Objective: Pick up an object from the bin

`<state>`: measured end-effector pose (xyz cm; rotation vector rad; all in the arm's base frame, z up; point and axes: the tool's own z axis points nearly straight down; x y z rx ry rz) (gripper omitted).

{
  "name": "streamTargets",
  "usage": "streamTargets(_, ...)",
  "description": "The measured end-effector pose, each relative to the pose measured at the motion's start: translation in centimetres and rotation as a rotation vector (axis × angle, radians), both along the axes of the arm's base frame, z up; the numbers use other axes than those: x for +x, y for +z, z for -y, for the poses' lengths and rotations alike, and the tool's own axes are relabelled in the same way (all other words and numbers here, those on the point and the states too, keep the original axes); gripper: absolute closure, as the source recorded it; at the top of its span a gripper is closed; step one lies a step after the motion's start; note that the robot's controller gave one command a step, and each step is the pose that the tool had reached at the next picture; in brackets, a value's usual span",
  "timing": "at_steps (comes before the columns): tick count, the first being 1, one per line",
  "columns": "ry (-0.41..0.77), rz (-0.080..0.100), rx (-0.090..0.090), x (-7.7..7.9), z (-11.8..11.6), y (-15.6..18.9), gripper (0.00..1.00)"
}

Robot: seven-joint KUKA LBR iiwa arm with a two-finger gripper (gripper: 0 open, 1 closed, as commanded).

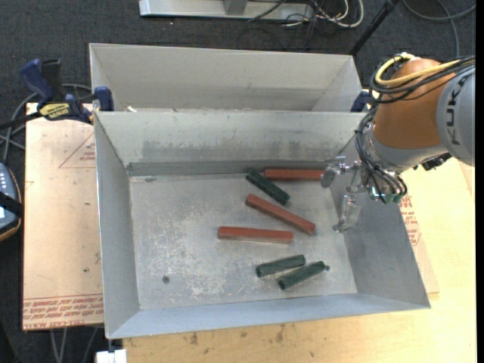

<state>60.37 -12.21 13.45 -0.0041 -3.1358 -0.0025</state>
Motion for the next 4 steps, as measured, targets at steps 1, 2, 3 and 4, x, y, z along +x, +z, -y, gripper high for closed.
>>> streamTargets(1,-0.097,0.001,0.001,1.2,-4.8,-6.7,0.00)
streamTargets(2,-0.098,0.009,-0.002,1.3,-4.5,-6.4,1.00)
streamTargets(3,0.126,0.018,-0.002,1.3,-5.6,9.6,1.00)
streamTargets(4,0.301,0.001,0.002,-1.9,-6.3,1.8,1.00)
